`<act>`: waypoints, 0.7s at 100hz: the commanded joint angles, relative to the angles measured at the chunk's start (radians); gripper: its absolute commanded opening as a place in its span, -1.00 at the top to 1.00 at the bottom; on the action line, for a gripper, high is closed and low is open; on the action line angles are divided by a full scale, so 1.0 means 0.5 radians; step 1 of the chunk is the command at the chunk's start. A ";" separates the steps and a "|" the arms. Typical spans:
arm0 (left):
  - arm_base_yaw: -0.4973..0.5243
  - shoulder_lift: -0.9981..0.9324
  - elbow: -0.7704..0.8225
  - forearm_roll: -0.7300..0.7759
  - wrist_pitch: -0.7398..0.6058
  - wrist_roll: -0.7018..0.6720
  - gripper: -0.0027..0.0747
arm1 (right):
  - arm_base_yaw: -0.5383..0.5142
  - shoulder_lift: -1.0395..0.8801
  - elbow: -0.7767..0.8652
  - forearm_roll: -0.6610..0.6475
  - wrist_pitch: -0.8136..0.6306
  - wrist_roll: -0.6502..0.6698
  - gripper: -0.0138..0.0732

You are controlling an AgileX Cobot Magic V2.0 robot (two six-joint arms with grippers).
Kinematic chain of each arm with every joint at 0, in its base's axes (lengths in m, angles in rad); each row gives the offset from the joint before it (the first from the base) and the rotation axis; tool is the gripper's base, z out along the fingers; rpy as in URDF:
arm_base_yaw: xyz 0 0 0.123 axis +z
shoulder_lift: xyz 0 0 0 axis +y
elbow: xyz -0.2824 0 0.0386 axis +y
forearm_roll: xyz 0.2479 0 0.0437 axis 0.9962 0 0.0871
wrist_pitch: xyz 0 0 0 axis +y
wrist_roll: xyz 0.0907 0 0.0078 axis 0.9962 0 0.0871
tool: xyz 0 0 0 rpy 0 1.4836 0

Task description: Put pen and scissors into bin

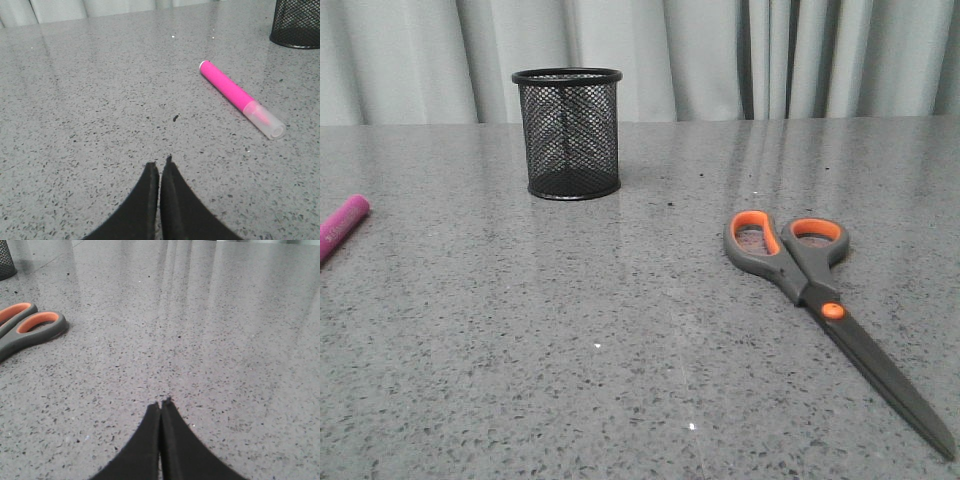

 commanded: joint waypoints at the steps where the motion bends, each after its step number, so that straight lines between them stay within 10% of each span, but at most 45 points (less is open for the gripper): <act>1: 0.004 -0.063 0.086 -0.005 -0.107 -0.022 0.98 | -0.012 -0.037 0.030 -0.013 -0.076 -0.021 0.84; 19: 0.004 -0.063 0.086 -0.060 -0.123 -0.026 0.98 | -0.012 -0.037 0.030 -0.013 -0.105 -0.021 0.84; 41: 0.004 -0.063 0.086 -1.641 -0.453 -0.026 0.98 | -0.016 -0.037 0.030 0.427 -0.802 0.146 0.84; 70: 0.004 -0.063 0.082 -2.217 -0.686 -0.026 0.98 | -0.016 -0.037 0.026 0.954 -1.199 0.247 0.84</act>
